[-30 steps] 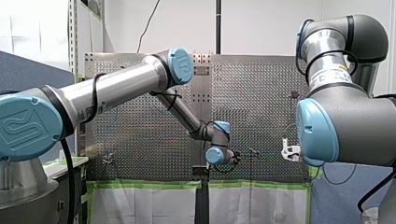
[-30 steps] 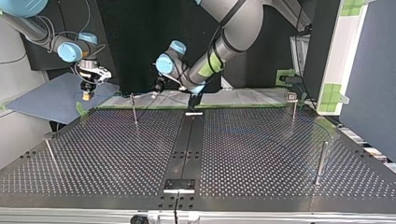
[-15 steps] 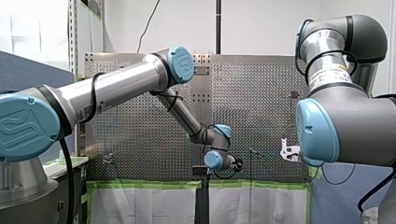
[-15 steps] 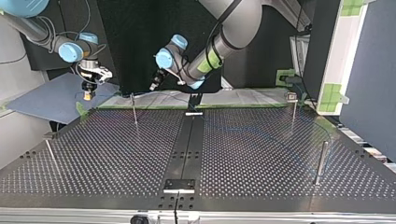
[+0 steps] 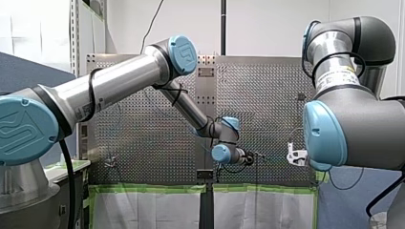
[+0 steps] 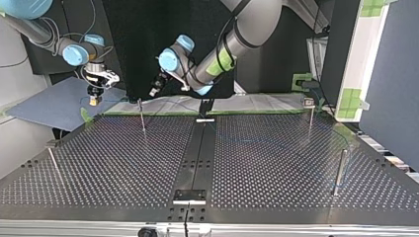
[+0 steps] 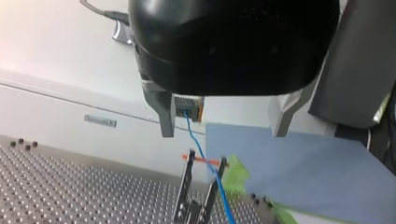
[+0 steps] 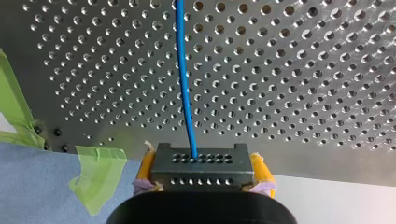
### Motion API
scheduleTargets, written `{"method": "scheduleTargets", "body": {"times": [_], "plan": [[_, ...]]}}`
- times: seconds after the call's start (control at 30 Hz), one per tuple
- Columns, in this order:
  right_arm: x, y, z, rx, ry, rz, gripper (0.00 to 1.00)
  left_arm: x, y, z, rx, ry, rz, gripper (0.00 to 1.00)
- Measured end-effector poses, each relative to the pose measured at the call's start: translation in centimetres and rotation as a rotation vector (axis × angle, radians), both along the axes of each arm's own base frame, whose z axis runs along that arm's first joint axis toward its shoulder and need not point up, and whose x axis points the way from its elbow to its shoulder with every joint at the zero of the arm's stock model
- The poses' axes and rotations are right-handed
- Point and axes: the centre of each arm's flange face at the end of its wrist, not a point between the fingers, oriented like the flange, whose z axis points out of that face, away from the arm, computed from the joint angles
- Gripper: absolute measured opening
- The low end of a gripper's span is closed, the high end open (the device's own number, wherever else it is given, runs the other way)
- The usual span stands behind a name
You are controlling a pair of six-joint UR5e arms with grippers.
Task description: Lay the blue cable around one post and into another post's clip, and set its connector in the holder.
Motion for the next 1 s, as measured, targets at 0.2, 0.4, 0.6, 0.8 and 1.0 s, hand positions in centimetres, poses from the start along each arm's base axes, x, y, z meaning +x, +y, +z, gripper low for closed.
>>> {"method": "scheduleTargets", "body": {"times": [0.2,0.4,0.6,0.8,1.0], "plan": [[-0.01,0.04,-0.15,0.003,-0.002,0.002,0.0,-0.51,-0.24,-0.02,-0.003,0.012,-0.001,1.0],[0.02,0.07,-0.22,0.004,-0.003,0.004,0.0,-0.6,0.07,-0.13,0.012,0.021,0.031,1.0],[0.07,0.1,-0.3,0.006,-0.003,0.005,0.0,-0.64,0.23,-0.18,0.017,0.027,0.052,1.0],[0.07,0.13,-0.38,0.007,-0.003,0.005,0.0,-0.65,0.3,-0.19,0.017,0.029,0.064,1.0],[0.08,0.15,-0.44,0.009,-0.001,0.005,0.0,-0.67,0.32,-0.2,0.018,0.03,0.069,1.0]]}}
